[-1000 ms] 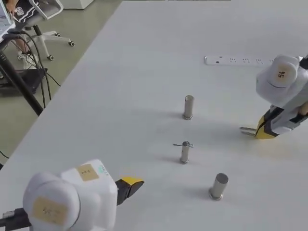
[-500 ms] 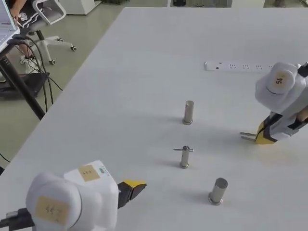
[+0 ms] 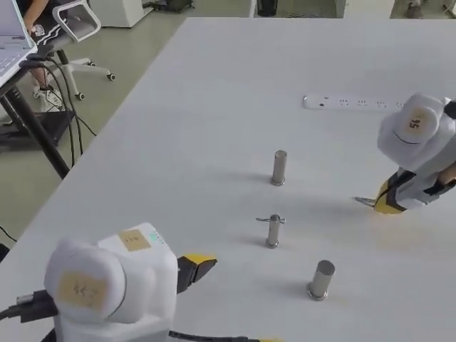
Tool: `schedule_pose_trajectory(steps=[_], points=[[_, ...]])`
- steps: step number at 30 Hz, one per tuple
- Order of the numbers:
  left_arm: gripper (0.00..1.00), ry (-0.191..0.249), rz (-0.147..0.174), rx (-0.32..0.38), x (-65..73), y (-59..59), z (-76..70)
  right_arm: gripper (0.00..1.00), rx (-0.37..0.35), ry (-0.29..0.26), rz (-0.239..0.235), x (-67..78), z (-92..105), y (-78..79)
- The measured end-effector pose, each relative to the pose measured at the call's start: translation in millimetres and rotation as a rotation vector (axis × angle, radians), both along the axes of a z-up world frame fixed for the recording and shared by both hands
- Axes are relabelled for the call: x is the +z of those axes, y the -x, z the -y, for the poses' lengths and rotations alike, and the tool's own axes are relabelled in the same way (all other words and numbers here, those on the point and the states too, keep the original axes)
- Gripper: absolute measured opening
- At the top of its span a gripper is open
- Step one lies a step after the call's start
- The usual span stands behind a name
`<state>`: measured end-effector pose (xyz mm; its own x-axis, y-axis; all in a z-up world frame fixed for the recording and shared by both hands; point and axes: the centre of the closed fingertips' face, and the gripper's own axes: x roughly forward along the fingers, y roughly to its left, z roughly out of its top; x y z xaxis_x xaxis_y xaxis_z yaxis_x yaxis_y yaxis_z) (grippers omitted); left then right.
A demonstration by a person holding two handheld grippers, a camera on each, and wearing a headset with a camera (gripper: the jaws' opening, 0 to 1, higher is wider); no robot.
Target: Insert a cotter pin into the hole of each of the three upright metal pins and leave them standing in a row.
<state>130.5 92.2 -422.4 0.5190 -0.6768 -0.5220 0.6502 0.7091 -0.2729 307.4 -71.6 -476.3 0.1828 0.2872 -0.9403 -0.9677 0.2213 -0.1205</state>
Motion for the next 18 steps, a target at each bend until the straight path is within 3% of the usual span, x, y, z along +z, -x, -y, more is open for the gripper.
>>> schedule_pose_trajectory(steps=[4, 11, 15, 18], points=[[0.85, -0.002, 0.009, 0.002, 3.8, -3.4, -1.1, 0.00, -0.048, -0.075, 0.032, 17.0, -2.7, 4.9], [0.83, -0.004, 0.026, -0.011, 11.4, -8.4, -1.4, 0.00, -0.052, -0.126, 0.109, 40.5, -0.1, 15.8], [0.81, -0.004, 0.032, -0.024, 15.4, -10.9, -0.4, 0.00, -0.025, -0.173, 0.133, 50.2, -4.7, 31.3], [0.80, -0.002, 0.034, -0.032, 17.4, -12.0, 0.6, 0.00, -0.012, -0.176, 0.165, 55.1, -4.9, 37.6]])
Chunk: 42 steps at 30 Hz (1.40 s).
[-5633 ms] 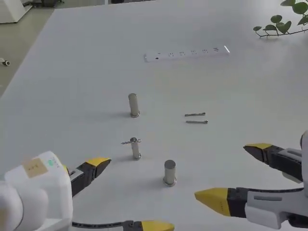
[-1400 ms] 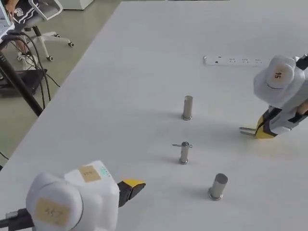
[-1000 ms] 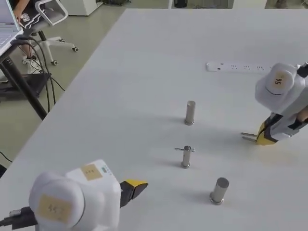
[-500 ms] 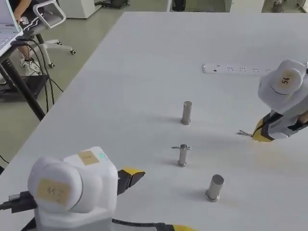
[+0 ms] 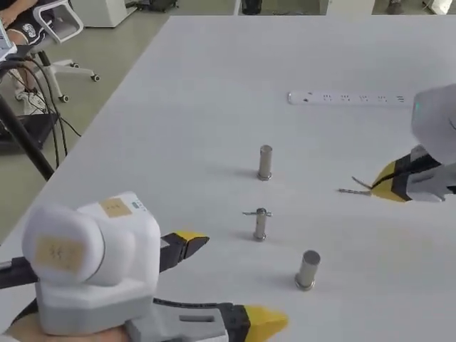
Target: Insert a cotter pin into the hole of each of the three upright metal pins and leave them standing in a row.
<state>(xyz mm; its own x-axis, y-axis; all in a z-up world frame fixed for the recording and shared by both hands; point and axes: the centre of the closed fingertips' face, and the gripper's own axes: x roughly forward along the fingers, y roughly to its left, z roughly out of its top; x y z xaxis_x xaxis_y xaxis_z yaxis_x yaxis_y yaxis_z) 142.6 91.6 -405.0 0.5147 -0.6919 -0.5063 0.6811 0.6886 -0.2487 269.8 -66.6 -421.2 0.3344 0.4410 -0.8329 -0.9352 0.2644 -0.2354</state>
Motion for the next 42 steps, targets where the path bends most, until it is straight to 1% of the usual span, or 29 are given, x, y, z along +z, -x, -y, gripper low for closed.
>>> schedule_pose_trajectory(steps=[2, 3, 4, 5, 7, 9, 10, 12, 14, 17, 19, 22, 23, 24, 26, 28, 31, 34, 35, 36, 38, 42], points=[[0.79, -0.003, -0.003, 0.001, 0.1, -2.4, -0.4, 0.00, -0.004, -0.020, 0.034, 6.8, -1.5, 2.9], [0.79, -0.003, -0.006, 0.003, -0.2, -3.6, -0.6, 0.00, -0.016, -0.046, 0.058, 12.2, -3.9, 3.8], [0.79, 0.000, -0.003, 0.004, 0.4, -4.4, -0.4, 0.00, -0.019, -0.057, 0.066, 15.0, -4.9, 6.0], [0.79, 0.012, 0.003, 0.009, 2.3, -6.3, 0.4, 0.00, -0.019, -0.072, 0.090, 19.6, -6.8, 7.7], [0.78, 0.025, 0.005, 0.018, 4.4, -9.8, 0.8, 0.00, -0.030, -0.093, 0.108, 25.4, -7.9, 12.7], [0.76, 0.039, 0.012, 0.031, 7.3, -13.6, 1.7, 0.00, -0.050, -0.139, 0.133, 33.1, -10.2, 16.6], [0.76, 0.049, 0.013, 0.038, 8.8, -15.4, 2.3, 0.00, -0.055, -0.151, 0.143, 35.6, -10.3, 18.7], [0.76, 0.078, 0.011, 0.048, 12.8, -19.3, 4.9, 0.00, -0.067, -0.161, 0.170, 40.3, -9.4, 22.6], [0.74, 0.099, 0.011, 0.049, 16.4, -23.1, 8.6, 0.00, -0.076, -0.170, 0.181, 42.3, -10.4, 27.6], [0.69, 0.113, 0.004, 0.036, 20.0, -27.8, 15.2, 0.00, -0.085, -0.180, 0.205, 43.0, -12.3, 29.4], [0.69, 0.124, 0.007, 0.032, 22.8, -31.4, 19.3, 0.00, -0.092, -0.186, 0.227, 44.5, -14.4, 33.7], [0.68, 0.166, 0.003, 0.018, 30.4, -36.4, 29.2, 0.00, -0.097, -0.196, 0.262, 47.9, -17.7, 37.8], [0.67, 0.176, 0.000, 0.015, 31.8, -37.5, 31.5, 0.00, -0.098, -0.200, 0.280, 49.6, -19.7, 39.4], [0.66, 0.194, -0.012, 0.011, 33.4, -38.5, 35.0, 0.00, -0.100, -0.200, 0.288, 50.1, -20.9, 40.4], [0.63, 0.202, -0.016, 0.004, 34.4, -40.4, 38.7, 0.00, -0.104, -0.207, 0.307, 50.8, -22.0, 40.6], [0.62, 0.201, -0.017, -0.006, 35.2, -42.3, 43.3, 0.00, -0.109, -0.229, 0.317, 53.8, -26.9, 44.5], [0.62, 0.200, -0.019, -0.029, 36.7, -44.0, 50.3, 0.00, -0.099, -0.228, 0.330, 54.2, -31.9, 51.3], [0.59, 0.208, -0.033, -0.041, 36.1, -45.8, 55.5, 0.00, -0.091, -0.209, 0.352, 51.7, -34.6, 55.7], [0.59, 0.207, -0.033, -0.043, 35.6, -46.4, 56.8, 0.00, -0.094, -0.202, 0.367, 52.4, -35.1, 56.2], [0.58, 0.206, -0.033, -0.047, 35.3, -46.8, 58.0, 0.00, -0.084, -0.193, 0.371, 51.9, -36.5, 58.2], [0.56, 0.207, -0.038, -0.058, 35.7, -47.8, 62.2, 0.00, -0.065, -0.169, 0.397, 51.4, -39.3, 61.2], [0.51, 0.219, -0.039, -0.075, 38.9, -49.7, 69.4, 0.00, -0.058, -0.172, 0.401, 50.9, -44.0, 65.4]])
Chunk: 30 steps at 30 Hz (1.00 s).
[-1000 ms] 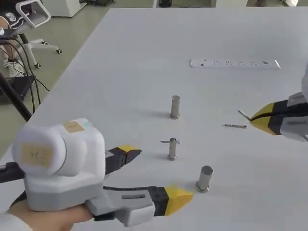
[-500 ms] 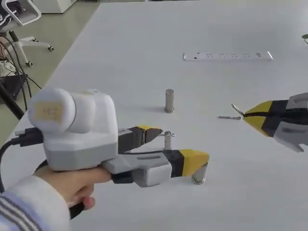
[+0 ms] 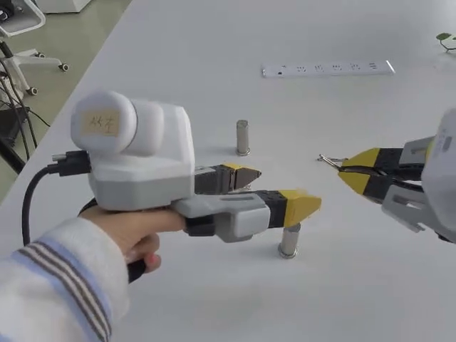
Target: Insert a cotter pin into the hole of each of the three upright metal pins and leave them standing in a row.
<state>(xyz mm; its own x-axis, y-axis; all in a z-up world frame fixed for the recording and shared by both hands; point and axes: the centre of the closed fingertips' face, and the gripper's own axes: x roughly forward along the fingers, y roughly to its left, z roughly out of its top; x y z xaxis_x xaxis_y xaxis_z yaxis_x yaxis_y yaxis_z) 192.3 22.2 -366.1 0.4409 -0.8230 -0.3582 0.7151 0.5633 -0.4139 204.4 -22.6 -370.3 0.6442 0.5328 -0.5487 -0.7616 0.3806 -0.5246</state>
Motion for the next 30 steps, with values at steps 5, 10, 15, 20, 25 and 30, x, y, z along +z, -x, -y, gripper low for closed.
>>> schedule_pose_trajectory(steps=[5, 10, 15, 20, 25, 30], points=[[0.45, 0.004, 0.004, -0.031, 2.2, -2.1, 7.1, 0.00, 0.010, -0.009, 0.005, -0.5, -6.6, 5.6], [0.34, 0.015, 0.003, -0.064, 4.2, -0.4, 14.3, 0.00, 0.016, -0.010, 0.007, -1.0, -10.2, 9.1], [0.25, 0.027, -0.015, -0.075, 4.8, 0.5, 21.0, 0.00, 0.022, 0.004, 0.039, 0.6, -12.7, 10.7], [0.23, 0.011, -0.004, -0.074, 4.2, -2.4, 22.8, 0.00, 0.035, 0.003, 0.039, 1.1, -15.1, 12.8], [0.14, 0.010, -0.005, -0.086, 6.0, -1.9, 24.1, 0.00, 0.051, 0.001, 0.045, 4.2, -19.7, 14.7], [0.02, 0.005, -0.009, -0.099, 5.3, -0.2, 24.0, 0.00, 0.070, 0.001, 0.041, 4.1, -23.4, 16.7]])
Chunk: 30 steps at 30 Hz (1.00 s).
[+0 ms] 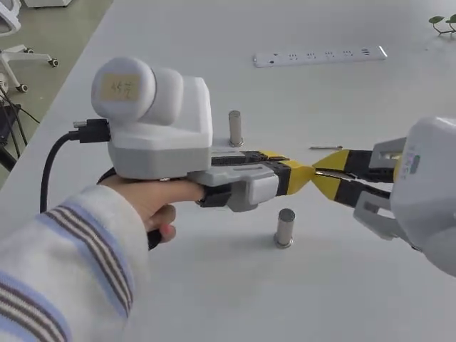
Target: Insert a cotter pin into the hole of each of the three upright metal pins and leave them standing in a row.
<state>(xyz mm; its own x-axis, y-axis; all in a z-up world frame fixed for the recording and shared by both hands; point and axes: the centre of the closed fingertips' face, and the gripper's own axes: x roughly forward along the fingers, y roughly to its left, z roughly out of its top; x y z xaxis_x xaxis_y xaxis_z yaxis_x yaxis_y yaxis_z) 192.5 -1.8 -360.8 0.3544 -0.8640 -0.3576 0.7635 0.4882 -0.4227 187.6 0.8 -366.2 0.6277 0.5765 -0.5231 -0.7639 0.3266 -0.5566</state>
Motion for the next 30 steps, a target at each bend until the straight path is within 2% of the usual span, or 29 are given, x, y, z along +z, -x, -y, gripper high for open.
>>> schedule_pose_trajectory(steps=[11, 13, 15, 17, 22, 25, 30], points=[[0.00, -0.043, -0.018, -0.031, -7.1, 5.5, -3.0, 0.00, 0.031, 0.037, 0.008, -5.4, -4.4, 5.8], [0.00, -0.059, 0.002, -0.060, -7.7, 8.1, -4.1, 0.00, 0.033, 0.027, -0.002, -6.0, -5.5, 7.7], [0.00, -0.062, 0.004, -0.063, -7.4, 8.9, -4.3, 0.00, 0.036, 0.021, -0.002, -5.7, -5.8, 9.1], [0.00, -0.072, 0.023, -0.072, -6.9, 10.2, -3.4, 0.00, 0.034, 0.017, -0.004, -5.5, -5.5, 9.4], [0.00, -0.082, 0.015, -0.070, -7.8, 10.5, -3.2, 0.00, 0.037, 0.001, -0.006, -5.9, -4.2, 10.3], [0.00, -0.073, 0.011, -0.068, -6.5, 10.2, -3.4, 0.00, 0.051, 0.001, 0.011, -3.9, -3.1, 10.6], [0.00, -0.083, 0.019, -0.073, -8.3, 12.3, -1.0, 0.00, 0.061, 0.000, -0.003, -5.8, -1.5, 11.4]])
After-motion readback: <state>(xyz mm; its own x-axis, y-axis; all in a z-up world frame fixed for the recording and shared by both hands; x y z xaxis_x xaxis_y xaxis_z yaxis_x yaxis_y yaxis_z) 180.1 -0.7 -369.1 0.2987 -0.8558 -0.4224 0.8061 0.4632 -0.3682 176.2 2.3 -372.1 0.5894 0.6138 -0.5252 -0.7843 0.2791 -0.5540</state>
